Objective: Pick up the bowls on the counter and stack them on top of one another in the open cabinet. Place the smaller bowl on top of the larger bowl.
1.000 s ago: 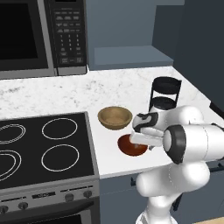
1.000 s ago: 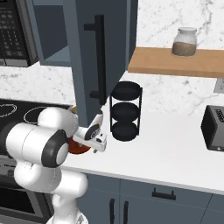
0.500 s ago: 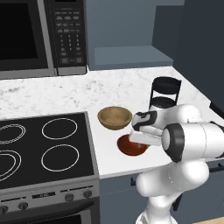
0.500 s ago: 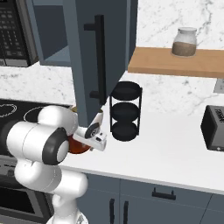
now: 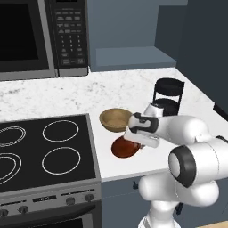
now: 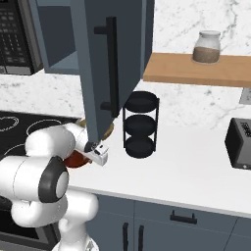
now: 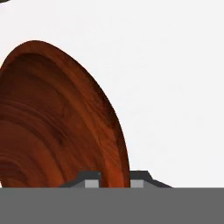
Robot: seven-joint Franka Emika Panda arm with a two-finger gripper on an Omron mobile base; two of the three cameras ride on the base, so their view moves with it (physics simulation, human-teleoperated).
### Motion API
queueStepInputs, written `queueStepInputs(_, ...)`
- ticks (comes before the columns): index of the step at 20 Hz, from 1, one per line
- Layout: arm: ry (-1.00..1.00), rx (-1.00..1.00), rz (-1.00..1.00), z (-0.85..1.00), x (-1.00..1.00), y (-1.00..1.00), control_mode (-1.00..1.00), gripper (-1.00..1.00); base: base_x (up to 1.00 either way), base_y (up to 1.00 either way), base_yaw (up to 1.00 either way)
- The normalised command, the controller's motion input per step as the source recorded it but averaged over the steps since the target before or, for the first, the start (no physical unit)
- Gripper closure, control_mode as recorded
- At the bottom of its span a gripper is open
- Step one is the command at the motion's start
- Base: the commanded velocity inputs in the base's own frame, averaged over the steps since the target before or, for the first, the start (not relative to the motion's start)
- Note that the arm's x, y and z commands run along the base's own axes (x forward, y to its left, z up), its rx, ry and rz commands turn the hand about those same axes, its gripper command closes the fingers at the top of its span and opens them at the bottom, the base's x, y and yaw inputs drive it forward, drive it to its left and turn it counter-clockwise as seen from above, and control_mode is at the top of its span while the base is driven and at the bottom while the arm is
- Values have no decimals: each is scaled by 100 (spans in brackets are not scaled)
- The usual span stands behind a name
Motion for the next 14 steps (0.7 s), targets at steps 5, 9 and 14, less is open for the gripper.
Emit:
queueStepInputs(5, -9, 0, -30, 35, -7, 30, -100, 100, 0, 0, 0)
queueStepInputs(9, -8, 0, -37, 40, -19, 0, -100, 100, 0, 0, 0)
queueStepInputs(14, -14, 0, -41, 53, -28, 3, -100, 100, 0, 0, 0)
